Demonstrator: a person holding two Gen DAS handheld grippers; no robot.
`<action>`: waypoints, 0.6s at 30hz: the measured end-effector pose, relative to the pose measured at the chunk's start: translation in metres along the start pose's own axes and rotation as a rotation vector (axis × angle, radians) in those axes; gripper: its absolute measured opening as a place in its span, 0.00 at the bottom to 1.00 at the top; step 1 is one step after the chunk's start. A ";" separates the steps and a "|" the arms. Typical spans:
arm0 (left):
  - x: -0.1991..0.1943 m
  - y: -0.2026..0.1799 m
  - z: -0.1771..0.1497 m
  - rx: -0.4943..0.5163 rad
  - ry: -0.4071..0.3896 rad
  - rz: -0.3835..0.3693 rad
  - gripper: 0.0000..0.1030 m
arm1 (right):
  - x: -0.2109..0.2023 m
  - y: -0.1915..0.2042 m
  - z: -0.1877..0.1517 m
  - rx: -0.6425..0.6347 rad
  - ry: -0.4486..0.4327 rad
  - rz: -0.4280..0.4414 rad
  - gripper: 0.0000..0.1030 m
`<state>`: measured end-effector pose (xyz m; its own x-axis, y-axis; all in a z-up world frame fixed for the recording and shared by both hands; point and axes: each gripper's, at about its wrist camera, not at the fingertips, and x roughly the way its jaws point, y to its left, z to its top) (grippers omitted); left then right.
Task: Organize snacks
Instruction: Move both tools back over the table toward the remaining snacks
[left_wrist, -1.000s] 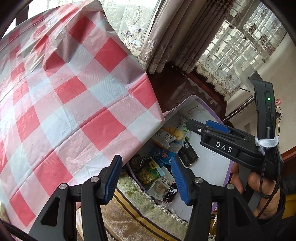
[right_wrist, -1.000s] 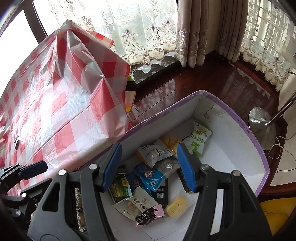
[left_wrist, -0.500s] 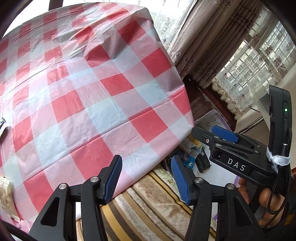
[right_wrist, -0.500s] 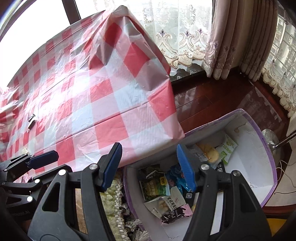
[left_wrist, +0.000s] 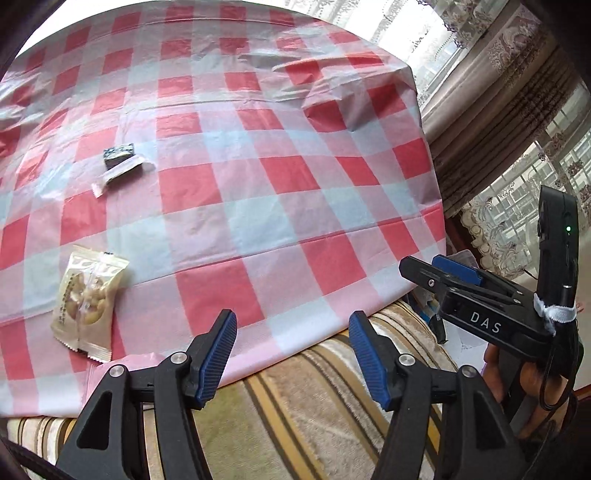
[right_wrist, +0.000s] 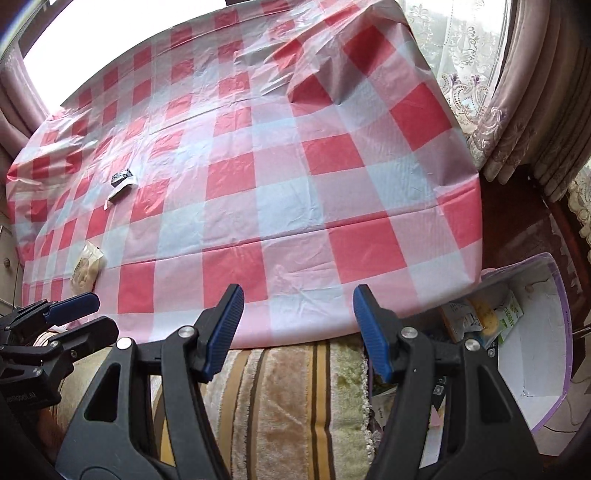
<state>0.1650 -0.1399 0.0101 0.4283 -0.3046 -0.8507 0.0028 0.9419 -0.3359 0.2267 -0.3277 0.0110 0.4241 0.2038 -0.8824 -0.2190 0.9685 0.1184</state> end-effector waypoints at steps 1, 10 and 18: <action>-0.005 0.009 -0.003 -0.019 -0.007 0.011 0.63 | 0.001 0.007 0.001 -0.016 0.002 0.004 0.63; -0.027 0.096 -0.015 -0.187 -0.038 0.109 0.64 | 0.012 0.049 0.010 -0.109 0.037 0.030 0.68; -0.016 0.124 -0.002 -0.136 0.001 0.204 0.65 | 0.025 0.083 0.021 -0.189 0.044 0.042 0.70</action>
<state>0.1566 -0.0188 -0.0182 0.4067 -0.1098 -0.9069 -0.2060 0.9562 -0.2081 0.2380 -0.2396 0.0082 0.3737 0.2328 -0.8979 -0.3981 0.9145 0.0714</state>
